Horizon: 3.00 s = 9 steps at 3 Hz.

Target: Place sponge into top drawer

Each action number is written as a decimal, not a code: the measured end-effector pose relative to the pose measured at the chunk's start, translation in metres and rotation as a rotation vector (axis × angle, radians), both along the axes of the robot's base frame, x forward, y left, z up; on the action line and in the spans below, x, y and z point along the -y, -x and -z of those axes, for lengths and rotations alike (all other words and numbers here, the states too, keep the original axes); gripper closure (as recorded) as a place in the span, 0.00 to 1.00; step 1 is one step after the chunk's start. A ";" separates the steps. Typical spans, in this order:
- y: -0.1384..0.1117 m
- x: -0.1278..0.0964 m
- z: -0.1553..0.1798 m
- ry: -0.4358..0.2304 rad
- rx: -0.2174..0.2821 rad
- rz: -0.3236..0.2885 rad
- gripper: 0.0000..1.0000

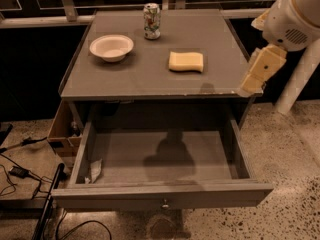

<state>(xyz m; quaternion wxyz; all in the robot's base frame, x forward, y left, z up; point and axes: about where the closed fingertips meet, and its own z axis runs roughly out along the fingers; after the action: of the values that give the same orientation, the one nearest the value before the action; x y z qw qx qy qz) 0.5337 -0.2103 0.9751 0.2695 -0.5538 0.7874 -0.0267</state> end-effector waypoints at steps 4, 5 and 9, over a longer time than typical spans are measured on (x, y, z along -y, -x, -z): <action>-0.123 -0.018 0.032 -0.234 0.108 0.004 0.00; -0.135 -0.036 0.039 -0.297 0.095 -0.012 0.00; -0.207 -0.085 0.106 -0.435 0.025 0.022 0.00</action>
Offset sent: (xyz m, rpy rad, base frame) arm 0.1924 0.0148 -0.0374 0.2975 -0.1857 -0.0306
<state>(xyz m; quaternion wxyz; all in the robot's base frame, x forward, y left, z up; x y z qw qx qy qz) 0.7402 -0.1248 0.8689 0.3920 -0.4736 0.7772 0.1343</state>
